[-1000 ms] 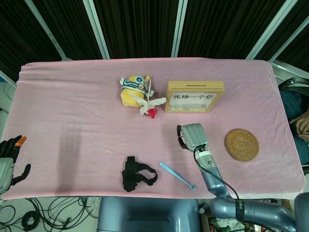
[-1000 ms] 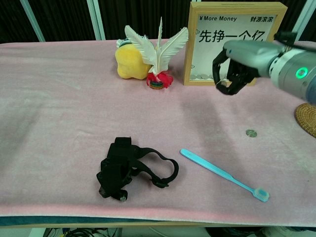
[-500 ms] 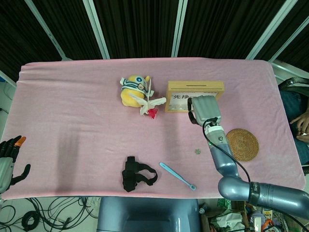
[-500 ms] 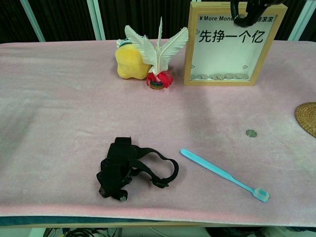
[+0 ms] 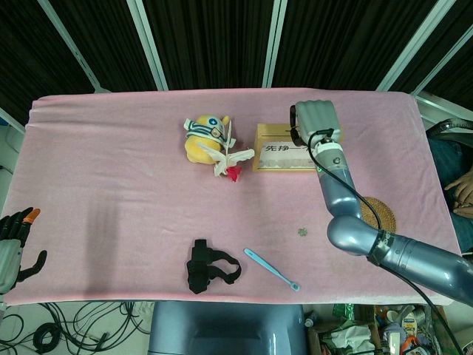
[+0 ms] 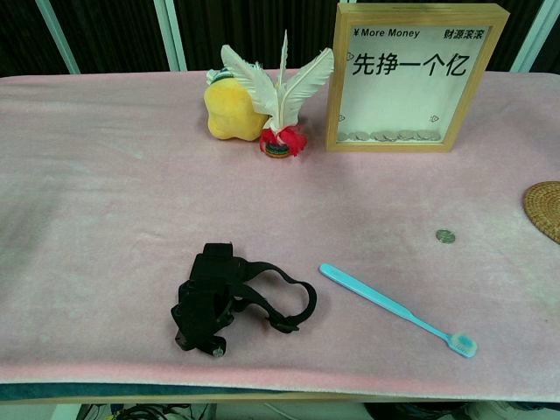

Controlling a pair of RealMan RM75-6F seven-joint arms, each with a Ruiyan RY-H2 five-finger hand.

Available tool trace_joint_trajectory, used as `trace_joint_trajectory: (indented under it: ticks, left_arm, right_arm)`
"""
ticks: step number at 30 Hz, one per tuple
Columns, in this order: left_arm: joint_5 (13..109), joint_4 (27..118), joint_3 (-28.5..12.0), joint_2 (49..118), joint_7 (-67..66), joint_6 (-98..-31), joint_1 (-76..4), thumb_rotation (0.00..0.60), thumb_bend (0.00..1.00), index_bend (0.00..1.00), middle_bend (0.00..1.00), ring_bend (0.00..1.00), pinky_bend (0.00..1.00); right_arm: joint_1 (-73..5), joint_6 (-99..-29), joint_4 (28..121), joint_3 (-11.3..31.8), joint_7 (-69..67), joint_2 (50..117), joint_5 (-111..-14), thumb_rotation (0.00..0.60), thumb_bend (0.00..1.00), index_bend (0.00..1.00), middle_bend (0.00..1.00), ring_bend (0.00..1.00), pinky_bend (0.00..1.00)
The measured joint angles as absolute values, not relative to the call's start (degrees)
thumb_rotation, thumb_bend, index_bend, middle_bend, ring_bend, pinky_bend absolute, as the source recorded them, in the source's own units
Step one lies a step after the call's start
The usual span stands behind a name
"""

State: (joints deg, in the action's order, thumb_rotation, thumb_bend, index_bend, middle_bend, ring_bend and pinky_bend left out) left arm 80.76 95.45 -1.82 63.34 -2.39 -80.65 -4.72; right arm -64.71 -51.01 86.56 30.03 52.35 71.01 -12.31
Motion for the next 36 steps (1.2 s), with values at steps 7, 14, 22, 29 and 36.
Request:
trace_joint_trajectory:
  ticks: [7, 14, 22, 29, 36]
  left_arm:
    - [80.2, 95.6, -2.1, 63.4, -3.1, -80.7, -4.8, 0.6, 0.41, 0.03, 0.03, 0.0, 0.0]
    - [80.0, 95.6, -2.1, 63.4, -3.3, -80.6, -4.8, 0.6, 0.41, 0.03, 0.03, 0.0, 0.0]
    - [80.0, 95.7, -2.0, 63.3, -3.4, -80.5, -4.8, 0.6, 0.41, 0.03, 0.02, 0.0, 0.0]
    - [80.1, 95.6, -2.1, 63.3, -3.6, -80.8, -4.8, 0.6, 0.41, 0.03, 0.02, 0.0, 0.0]
    - [80.2, 95.5, -2.1, 63.4, -3.6, -81.0, -4.7, 0.6, 0.41, 0.03, 0.02, 0.0, 0.0]
  right_arm:
    - [-68.8, -47.3, 79.1, 27.3, 51.2, 72.0, -8.3, 0.6, 0.44, 0.68, 0.99, 1.0, 1.0]
    - [-69.9, -46.3, 76.8, 24.1, 48.8, 73.3, -8.0, 0.6, 0.43, 0.68, 0.99, 1.0, 1.0]
    - [-70.3, -45.8, 75.0, 21.8, 46.5, 73.8, -9.3, 0.6, 0.43, 0.68, 0.99, 1.0, 1.0]
    - [-70.0, -45.4, 74.5, 20.3, 44.5, 74.0, -10.6, 0.6, 0.43, 0.68, 0.99, 1.0, 1.0]
    - [-69.9, -45.3, 74.5, 19.1, 42.6, 74.0, -11.4, 0.6, 0.43, 0.68, 0.99, 1.0, 1.0]
